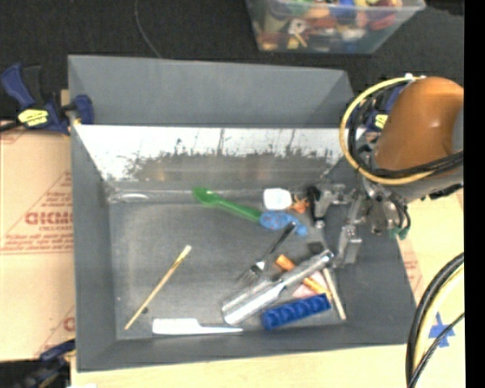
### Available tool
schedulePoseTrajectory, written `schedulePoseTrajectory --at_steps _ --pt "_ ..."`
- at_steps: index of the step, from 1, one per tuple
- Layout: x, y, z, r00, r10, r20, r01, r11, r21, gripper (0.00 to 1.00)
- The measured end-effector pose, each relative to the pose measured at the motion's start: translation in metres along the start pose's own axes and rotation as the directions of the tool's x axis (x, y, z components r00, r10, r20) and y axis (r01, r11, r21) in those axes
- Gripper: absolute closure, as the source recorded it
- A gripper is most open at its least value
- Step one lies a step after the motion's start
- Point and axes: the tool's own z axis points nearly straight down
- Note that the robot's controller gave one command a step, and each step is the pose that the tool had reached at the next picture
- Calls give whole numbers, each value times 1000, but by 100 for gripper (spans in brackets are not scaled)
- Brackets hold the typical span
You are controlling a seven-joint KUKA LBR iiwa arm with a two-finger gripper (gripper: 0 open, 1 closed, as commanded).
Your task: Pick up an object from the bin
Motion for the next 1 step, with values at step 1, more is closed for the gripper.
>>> schedulePoseTrajectory --at_steps 1 --pt "-2 0 -3 1000 -3 6 3 1000 1 0"
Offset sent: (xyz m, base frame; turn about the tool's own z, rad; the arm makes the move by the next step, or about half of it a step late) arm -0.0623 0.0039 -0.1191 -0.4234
